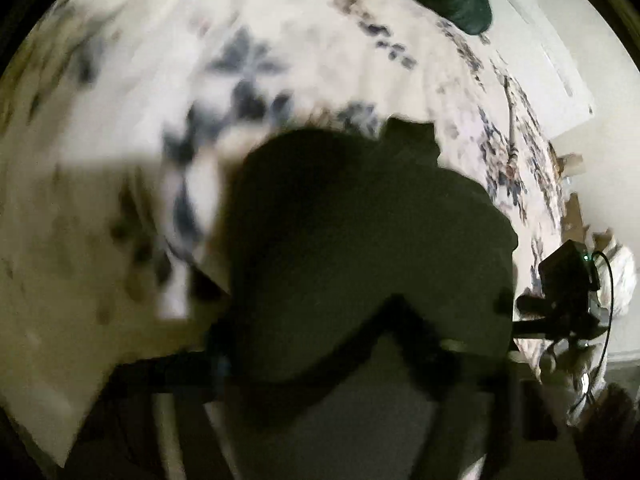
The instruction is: Fold small clothes
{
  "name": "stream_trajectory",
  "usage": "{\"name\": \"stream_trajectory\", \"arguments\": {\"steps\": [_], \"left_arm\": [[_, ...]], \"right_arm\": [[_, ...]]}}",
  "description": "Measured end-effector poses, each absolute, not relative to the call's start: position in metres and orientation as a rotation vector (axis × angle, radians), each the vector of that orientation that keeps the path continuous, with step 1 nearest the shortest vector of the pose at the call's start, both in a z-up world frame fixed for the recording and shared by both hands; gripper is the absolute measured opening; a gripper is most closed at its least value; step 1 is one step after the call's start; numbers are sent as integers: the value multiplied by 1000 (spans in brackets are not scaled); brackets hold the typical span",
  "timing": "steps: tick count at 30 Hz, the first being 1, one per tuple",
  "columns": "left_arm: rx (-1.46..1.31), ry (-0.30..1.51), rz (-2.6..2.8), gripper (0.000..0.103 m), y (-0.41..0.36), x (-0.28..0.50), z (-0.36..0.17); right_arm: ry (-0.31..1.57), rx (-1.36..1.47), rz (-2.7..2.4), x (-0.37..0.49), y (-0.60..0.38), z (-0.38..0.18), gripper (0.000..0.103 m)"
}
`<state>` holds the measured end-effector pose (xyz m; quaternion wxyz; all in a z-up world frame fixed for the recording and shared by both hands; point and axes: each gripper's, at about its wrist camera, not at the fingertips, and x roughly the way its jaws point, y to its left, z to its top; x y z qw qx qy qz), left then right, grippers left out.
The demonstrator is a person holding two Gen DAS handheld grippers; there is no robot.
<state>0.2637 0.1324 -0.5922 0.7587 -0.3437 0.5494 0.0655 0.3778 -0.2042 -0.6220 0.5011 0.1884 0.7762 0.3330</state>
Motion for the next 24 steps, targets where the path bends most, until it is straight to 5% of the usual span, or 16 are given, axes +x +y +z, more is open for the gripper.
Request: {"name": "stream_trajectory", "arguments": {"steps": [1, 2, 3, 13, 24], "left_arm": [[-748, 1202, 139, 44, 135, 270, -590], [-768, 1208, 138, 41, 140, 271, -587], [-775, 1217, 130, 36, 143, 272, -586], [-567, 1352, -79, 22, 118, 312, -557], [-455, 1356, -242, 24, 55, 373, -558]], "right_arm": [[1868, 448, 809, 375, -198, -621, 86], [1862, 433, 798, 373, -194, -620, 48], [1862, 442, 770, 369, -192, -621, 37], [1664, 678, 562, 307, -228, -545, 24], [1564, 879, 268, 258, -319, -540, 26]]}}
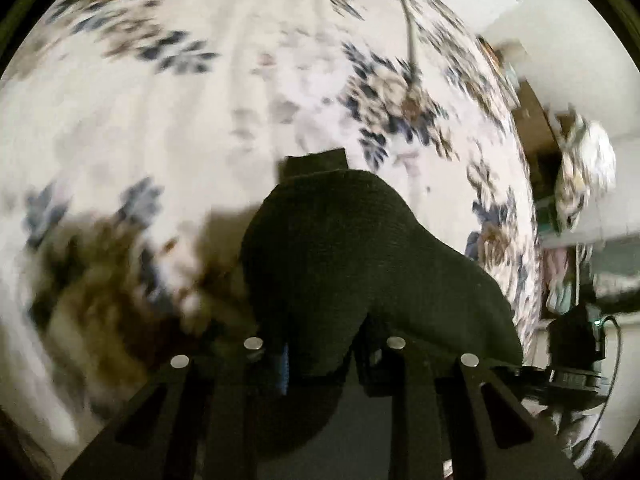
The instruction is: Fold small clothes
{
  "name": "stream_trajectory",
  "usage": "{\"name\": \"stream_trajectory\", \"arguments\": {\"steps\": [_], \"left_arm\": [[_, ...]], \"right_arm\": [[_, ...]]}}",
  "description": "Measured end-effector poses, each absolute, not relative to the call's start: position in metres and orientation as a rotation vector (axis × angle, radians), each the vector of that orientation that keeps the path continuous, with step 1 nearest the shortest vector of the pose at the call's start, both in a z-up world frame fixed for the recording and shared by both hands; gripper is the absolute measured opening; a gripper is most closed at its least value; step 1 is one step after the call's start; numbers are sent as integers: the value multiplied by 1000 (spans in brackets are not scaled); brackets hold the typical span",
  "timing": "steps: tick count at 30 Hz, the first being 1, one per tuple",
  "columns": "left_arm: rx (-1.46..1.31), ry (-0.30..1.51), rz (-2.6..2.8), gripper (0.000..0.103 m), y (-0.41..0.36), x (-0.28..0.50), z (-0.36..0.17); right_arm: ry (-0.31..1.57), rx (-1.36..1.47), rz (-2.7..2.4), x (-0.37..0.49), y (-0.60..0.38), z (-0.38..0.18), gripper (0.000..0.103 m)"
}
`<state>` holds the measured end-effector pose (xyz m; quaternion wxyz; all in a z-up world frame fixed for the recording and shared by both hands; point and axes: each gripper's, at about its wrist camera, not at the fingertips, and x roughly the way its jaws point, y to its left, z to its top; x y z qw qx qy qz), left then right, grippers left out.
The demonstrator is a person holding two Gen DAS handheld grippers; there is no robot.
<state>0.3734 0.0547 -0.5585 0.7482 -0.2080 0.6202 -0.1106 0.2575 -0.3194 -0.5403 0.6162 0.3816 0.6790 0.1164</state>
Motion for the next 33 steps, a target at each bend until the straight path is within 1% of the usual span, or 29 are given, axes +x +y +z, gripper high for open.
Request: {"name": "stream_trajectory", "arguments": {"steps": [1, 2, 3, 4, 5, 6, 9, 10, 14, 15, 16, 17, 18, 22, 24, 26, 27, 28, 29, 31, 32, 33], "left_arm": [[-439, 1377, -235, 26, 54, 377, -563], [-442, 1388, -231, 28, 57, 376, -565], [-455, 1383, -241, 34, 63, 372, -566], [-458, 1379, -240, 40, 69, 367, -566], [-468, 1381, -222, 43, 79, 359, -568], [-500, 1389, -202, 48, 89, 352, -572], [-681, 1388, -220, 54, 107, 342, -587], [-719, 1387, -230, 54, 107, 343, -592], [-707, 1332, -250, 54, 90, 352, -593], [-694, 1312, -245, 39, 87, 352, -589], [-668, 1303, -244, 24, 86, 353, -582], [-659, 1287, -243, 22, 88, 353, -576], [-660, 1270, -237, 20, 92, 351, -569], [-633, 1245, -217, 19, 112, 352, -549], [-638, 1251, -205, 19, 123, 362, -556], [-636, 1280, -222, 20, 127, 371, -568], [-623, 1309, -223, 25, 127, 375, -576], [-630, 1330, -215, 27, 129, 375, -581], [-654, 1338, -222, 27, 132, 372, -582], [-641, 1343, -218, 29, 133, 364, -570], [-620, 1339, -205, 29, 135, 360, -561], [-609, 1328, -197, 33, 137, 356, -553]], "right_arm": [[1566, 838, 250, 259, -320, -541, 29], [1573, 767, 229, 261, -318, -542, 38], [1588, 708, 210, 265, -316, -543, 47], [1598, 684, 205, 266, -320, -544, 48], [1603, 675, 211, 268, -323, -546, 49], [1603, 683, 228, 269, -332, -548, 55], [1610, 665, 238, 275, -338, -556, 67], [1621, 661, 244, 278, -340, -566, 68], [1642, 777, 313, 287, -335, -597, 69], [1624, 815, 331, 289, -336, -600, 61], [1611, 836, 339, 290, -335, -600, 51], [1603, 847, 352, 291, -334, -598, 24], [1609, 823, 350, 292, -329, -594, 12], [1536, 823, 355, 295, -315, -563, 12], [1496, 777, 366, 302, -306, -546, 12], [1507, 731, 358, 312, -298, -548, 12], [1542, 684, 339, 317, -295, -554, 13], [1573, 656, 334, 320, -293, -559, 14], [1618, 629, 330, 324, -289, -567, 18], [1633, 592, 319, 326, -291, -563, 23], [1628, 562, 312, 326, -293, -557, 30], [1603, 515, 298, 327, -297, -546, 38]]}}
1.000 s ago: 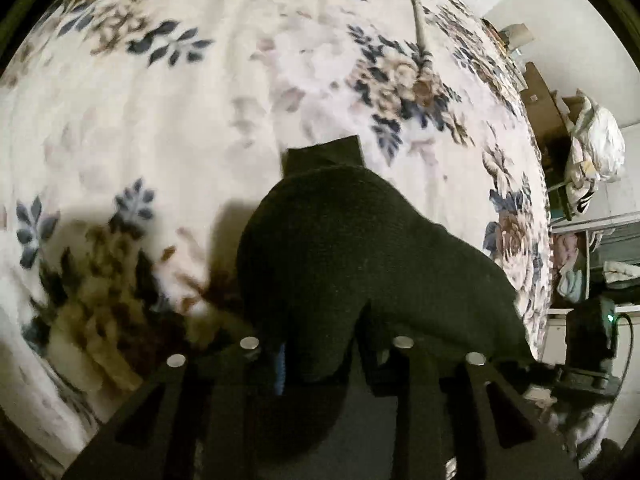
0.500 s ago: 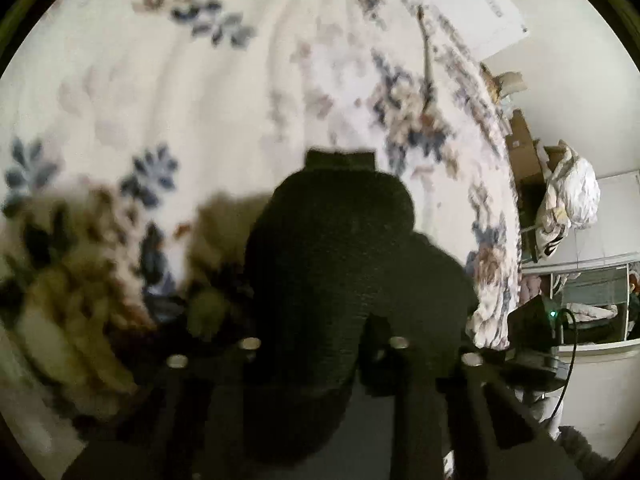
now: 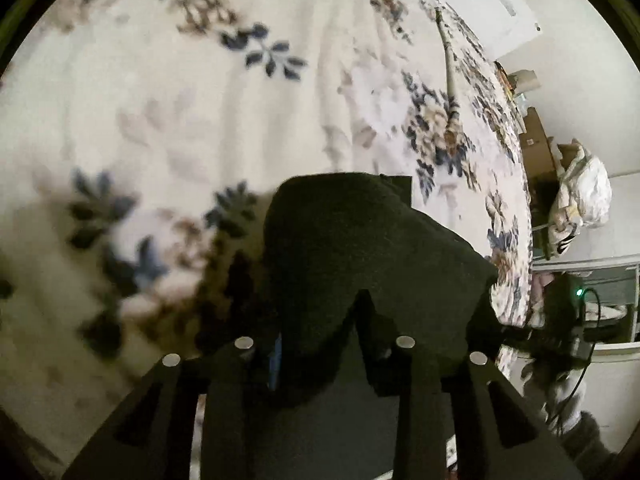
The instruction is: Fold small clothes
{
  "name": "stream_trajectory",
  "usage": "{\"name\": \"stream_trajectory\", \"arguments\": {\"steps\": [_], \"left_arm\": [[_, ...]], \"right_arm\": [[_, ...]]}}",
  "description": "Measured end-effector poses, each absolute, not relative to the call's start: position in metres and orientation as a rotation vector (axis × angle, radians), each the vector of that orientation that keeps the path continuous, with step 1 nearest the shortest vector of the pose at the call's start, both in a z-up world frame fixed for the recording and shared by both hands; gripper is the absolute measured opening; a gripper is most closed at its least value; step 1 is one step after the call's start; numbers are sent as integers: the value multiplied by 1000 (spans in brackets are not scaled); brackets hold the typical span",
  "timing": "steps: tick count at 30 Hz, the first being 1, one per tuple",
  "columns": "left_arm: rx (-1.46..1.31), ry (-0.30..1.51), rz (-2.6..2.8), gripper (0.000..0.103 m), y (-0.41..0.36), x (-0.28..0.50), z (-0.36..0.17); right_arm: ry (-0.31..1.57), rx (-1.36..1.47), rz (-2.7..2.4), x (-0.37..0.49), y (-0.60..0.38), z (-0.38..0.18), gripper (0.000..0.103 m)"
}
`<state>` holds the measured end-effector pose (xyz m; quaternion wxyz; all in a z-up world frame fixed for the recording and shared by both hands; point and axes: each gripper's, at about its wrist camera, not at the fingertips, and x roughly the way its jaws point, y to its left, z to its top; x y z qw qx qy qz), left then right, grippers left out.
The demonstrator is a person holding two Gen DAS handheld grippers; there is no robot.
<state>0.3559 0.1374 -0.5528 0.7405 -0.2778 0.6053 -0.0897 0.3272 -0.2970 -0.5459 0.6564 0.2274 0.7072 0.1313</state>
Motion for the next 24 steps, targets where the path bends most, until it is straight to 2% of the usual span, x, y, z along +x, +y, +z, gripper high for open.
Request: {"name": "stream_trajectory", "arguments": {"steps": [3, 4, 6, 8, 9, 10, 11, 12, 15, 19, 23, 24], "left_arm": [[-584, 1266, -170, 58, 141, 358, -535], [-559, 1242, -160, 61, 140, 364, -532], [-516, 1224, -166, 61, 133, 384, -535], [-452, 1233, -168, 61, 122, 405, -549], [-413, 1250, -161, 58, 115, 413, -558], [-400, 1256, -155, 32, 113, 418, -564], [-408, 1256, -154, 19, 113, 420, -569], [-438, 1252, -152, 16, 117, 421, -570], [-507, 1204, -131, 11, 131, 416, -558], [-565, 1199, -93, 9, 143, 421, -562], [-577, 1281, -89, 10, 146, 439, -593], [-584, 1295, -93, 14, 147, 440, -595]], "right_arm": [[1525, 472, 286, 332, -308, -524, 44], [1510, 470, 285, 335, -310, -521, 44], [1492, 475, 271, 345, -315, -519, 50], [1503, 485, 269, 356, -311, -528, 51], [1509, 488, 269, 363, -310, -534, 51], [1509, 496, 273, 367, -307, -539, 51], [1501, 508, 276, 370, -304, -542, 34], [1467, 515, 273, 374, -299, -542, 6], [1386, 509, 241, 376, -290, -527, 6], [1293, 467, 212, 385, -285, -498, 5], [1397, 451, 147, 406, -281, -528, 5], [1436, 452, 147, 408, -281, -538, 6]]}}
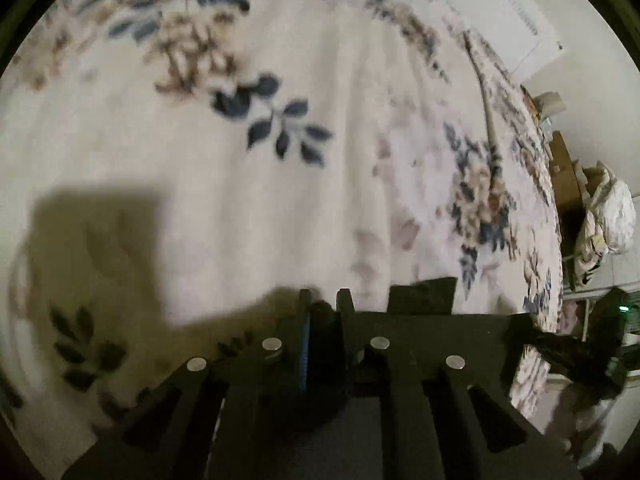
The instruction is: Fold small clothes
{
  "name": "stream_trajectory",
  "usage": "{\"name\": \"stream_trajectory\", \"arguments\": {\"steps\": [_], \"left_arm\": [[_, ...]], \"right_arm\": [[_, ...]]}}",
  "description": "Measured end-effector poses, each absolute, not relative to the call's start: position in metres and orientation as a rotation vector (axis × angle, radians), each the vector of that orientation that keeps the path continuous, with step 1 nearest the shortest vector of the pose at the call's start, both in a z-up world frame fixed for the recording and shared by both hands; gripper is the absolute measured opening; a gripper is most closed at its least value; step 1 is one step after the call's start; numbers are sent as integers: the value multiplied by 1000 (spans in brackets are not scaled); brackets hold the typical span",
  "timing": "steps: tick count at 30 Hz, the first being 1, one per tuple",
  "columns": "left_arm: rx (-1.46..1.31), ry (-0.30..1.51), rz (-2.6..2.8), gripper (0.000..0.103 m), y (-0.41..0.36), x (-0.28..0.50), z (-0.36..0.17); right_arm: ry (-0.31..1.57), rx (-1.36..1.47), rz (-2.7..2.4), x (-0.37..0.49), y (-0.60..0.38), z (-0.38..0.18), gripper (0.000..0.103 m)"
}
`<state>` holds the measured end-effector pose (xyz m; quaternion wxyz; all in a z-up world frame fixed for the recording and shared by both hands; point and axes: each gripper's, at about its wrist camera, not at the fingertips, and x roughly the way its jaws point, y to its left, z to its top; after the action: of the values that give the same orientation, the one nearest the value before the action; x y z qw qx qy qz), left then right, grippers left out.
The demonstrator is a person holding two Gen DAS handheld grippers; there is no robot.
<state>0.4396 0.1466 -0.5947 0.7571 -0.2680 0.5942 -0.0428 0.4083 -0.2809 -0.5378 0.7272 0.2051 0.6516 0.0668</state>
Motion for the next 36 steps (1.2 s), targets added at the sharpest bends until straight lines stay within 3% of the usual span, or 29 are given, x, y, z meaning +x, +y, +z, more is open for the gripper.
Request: {"name": "stream_trajectory", "arguments": {"steps": [2, 7, 8, 12, 17, 19, 27, 33, 35, 36], "left_arm": [[-610, 1304, -112, 16, 151, 437, -589], [-610, 1231, -87, 53, 167, 395, -549], [-611, 1219, -71, 54, 169, 380, -542], [-609, 1249, -13, 55, 167, 326, -536], [-613, 1364, 17, 55, 150, 274, -558], [-619, 1399, 17, 55, 143, 263, -564], [-582, 1426, -25, 55, 122, 248, -565], [-585, 1414, -39, 55, 123, 252, -562], [-585, 1391, -52, 55, 127, 259, -558], [-589, 1377, -65, 55, 129, 264, -558]], "right_arm": [[1521, 503, 148, 411, -287, -555, 10], [1531, 659, 175, 376, -326, -530, 38], [1529, 667, 175, 360, -335, -521, 42], [1589, 666, 166, 302, -347, -511, 44], [1699, 698, 123, 249, -345, -540, 44], [1669, 728, 115, 236, -344, -545, 12], [1568, 639, 28, 209, -340, -498, 8], [1673, 630, 28, 208, -350, -530, 11], [1674, 631, 58, 215, -354, -533, 24], [1663, 638, 75, 221, -358, -533, 42]]}}
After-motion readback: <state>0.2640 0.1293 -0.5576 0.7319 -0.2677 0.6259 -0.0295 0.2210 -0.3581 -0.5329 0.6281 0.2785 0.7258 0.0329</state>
